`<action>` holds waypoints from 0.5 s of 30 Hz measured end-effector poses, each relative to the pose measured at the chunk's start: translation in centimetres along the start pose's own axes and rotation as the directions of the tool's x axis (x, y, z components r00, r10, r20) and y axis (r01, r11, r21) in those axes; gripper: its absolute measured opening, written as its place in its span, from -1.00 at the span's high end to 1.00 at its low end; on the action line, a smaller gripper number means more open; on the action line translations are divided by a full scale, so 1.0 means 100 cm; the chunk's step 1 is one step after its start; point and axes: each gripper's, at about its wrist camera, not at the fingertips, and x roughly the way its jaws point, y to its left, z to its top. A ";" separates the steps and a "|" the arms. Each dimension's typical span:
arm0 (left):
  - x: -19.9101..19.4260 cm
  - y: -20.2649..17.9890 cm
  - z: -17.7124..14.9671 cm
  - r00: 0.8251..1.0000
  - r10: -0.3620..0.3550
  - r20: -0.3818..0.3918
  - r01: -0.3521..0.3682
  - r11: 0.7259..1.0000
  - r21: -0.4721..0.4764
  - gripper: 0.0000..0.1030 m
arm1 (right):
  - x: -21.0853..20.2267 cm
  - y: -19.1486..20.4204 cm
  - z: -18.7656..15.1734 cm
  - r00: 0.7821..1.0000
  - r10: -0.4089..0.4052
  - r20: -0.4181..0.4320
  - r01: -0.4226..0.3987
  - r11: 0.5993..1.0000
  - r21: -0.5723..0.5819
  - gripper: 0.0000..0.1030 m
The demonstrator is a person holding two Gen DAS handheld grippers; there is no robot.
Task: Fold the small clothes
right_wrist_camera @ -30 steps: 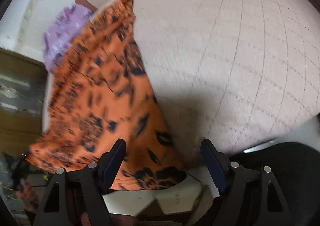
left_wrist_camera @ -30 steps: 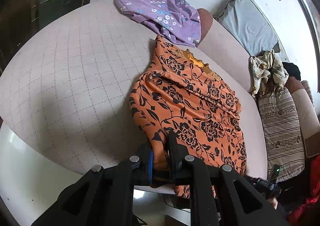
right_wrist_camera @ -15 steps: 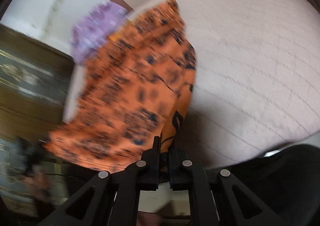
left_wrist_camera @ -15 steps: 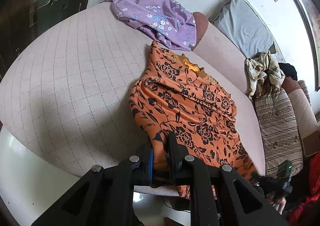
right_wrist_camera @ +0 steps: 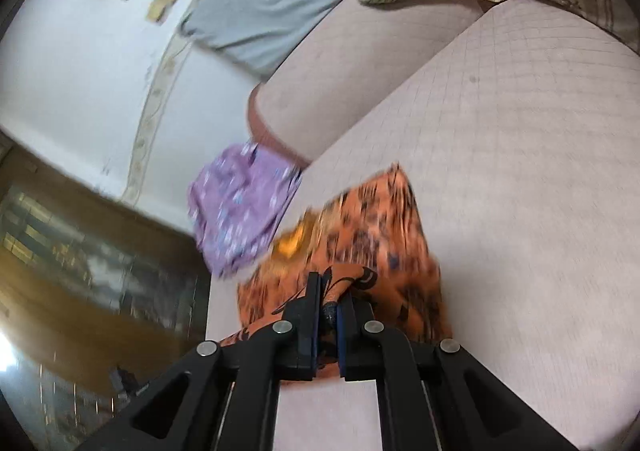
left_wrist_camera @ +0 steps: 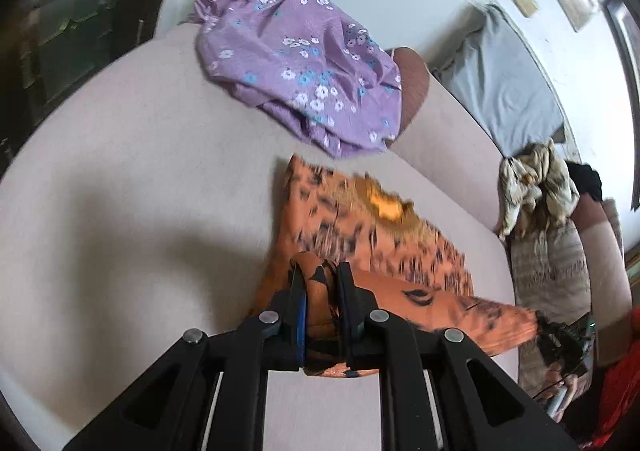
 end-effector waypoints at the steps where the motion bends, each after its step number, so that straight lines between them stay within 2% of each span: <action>1: 0.016 -0.002 0.013 1.000 0.005 -0.011 -0.005 1.000 -0.013 0.73 | 0.015 -0.003 0.011 1.000 -0.010 0.000 0.010 1.000 0.016 0.88; 6: 0.104 -0.002 0.067 0.997 0.065 -0.031 -0.067 0.995 -0.068 0.72 | 0.107 -0.031 0.064 0.998 -0.064 0.002 0.063 0.988 0.139 0.88; 9: 0.154 0.019 0.080 0.990 0.099 -0.097 -0.112 0.984 -0.137 0.66 | 0.161 -0.055 0.082 0.998 -0.051 -0.033 0.057 0.976 0.212 0.80; 11: 0.185 0.043 0.079 0.980 0.132 -0.148 -0.162 0.964 -0.211 0.47 | 0.187 -0.072 0.088 0.996 -0.072 -0.054 0.083 0.966 0.244 0.79; 12: 0.190 0.052 0.077 0.982 0.125 -0.143 -0.157 0.958 -0.240 0.26 | 0.194 -0.078 0.090 0.996 -0.063 -0.061 0.076 0.964 0.254 0.79; 13: 0.190 0.058 0.076 0.986 0.110 -0.128 -0.140 0.955 -0.263 0.19 | 0.199 -0.086 0.091 0.997 -0.042 -0.063 0.057 0.961 0.272 0.78; 15: 0.179 0.068 0.075 0.997 0.059 -0.058 -0.074 0.949 -0.306 0.19 | 0.195 -0.094 0.092 1.000 0.010 -0.027 -0.002 0.961 0.277 0.75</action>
